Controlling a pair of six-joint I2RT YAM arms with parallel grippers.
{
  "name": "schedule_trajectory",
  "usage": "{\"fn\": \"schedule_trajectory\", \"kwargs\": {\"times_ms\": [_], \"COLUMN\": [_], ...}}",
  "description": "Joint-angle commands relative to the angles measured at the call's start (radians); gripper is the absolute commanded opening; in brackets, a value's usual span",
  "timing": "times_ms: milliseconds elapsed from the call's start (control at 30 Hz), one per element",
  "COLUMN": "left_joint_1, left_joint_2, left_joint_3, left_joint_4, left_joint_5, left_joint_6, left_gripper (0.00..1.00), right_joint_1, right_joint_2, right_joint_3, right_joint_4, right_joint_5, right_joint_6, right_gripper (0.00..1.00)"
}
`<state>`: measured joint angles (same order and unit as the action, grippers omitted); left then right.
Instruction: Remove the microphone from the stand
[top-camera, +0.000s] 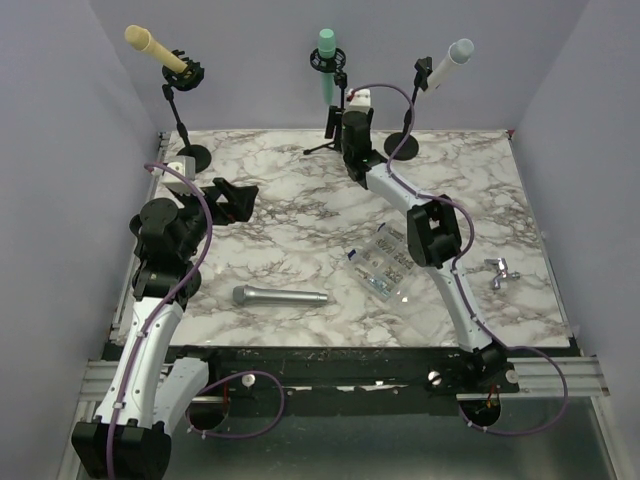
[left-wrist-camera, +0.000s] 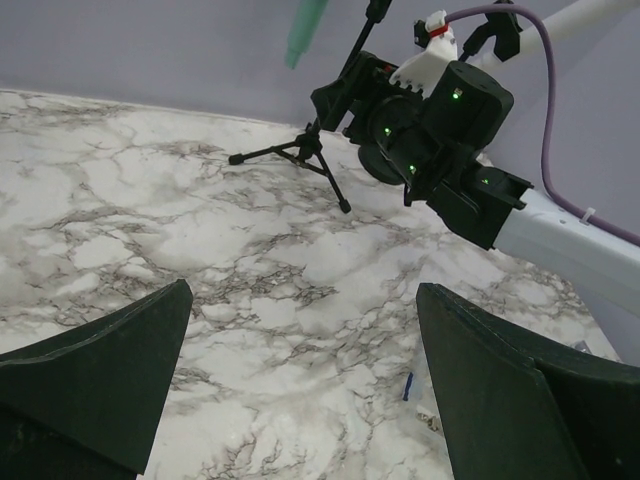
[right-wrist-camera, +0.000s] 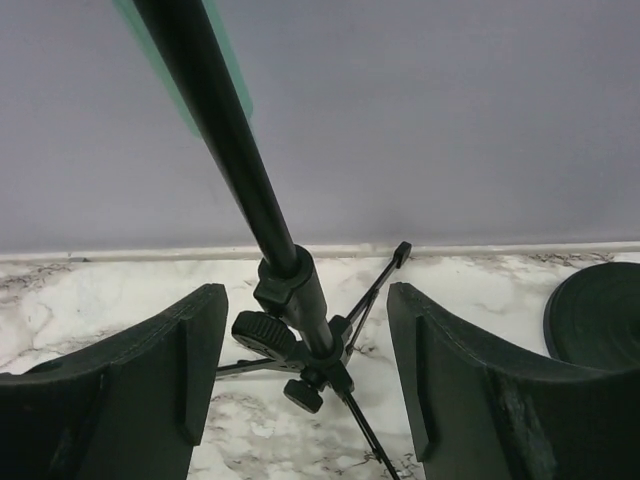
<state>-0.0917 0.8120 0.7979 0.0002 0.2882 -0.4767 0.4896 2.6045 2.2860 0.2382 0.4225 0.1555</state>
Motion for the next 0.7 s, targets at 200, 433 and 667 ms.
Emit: {"fn": "schedule_trajectory", "kwargs": {"times_ms": [200,433,667], "left_joint_1": [0.014,0.018,0.020], "left_joint_2": [0.003,0.000,-0.001], "left_joint_3": [-0.011,-0.014,-0.017], "left_joint_4": [0.031,0.036,0.038], "left_joint_5": [0.031,0.036,0.037], "left_joint_6": [-0.017,-0.020,-0.022], "left_gripper": [0.97,0.97,0.97], "right_joint_1": [-0.005,-0.002,0.040], "right_joint_2": [-0.050,-0.157,-0.310], "right_joint_3": [-0.083,-0.237,-0.481], "right_joint_4": [0.055,0.039,0.071], "right_joint_5": [-0.125,-0.260,-0.370], "right_joint_6": [-0.074,-0.038,0.023], "right_gripper": [0.39,0.16,0.13]}}
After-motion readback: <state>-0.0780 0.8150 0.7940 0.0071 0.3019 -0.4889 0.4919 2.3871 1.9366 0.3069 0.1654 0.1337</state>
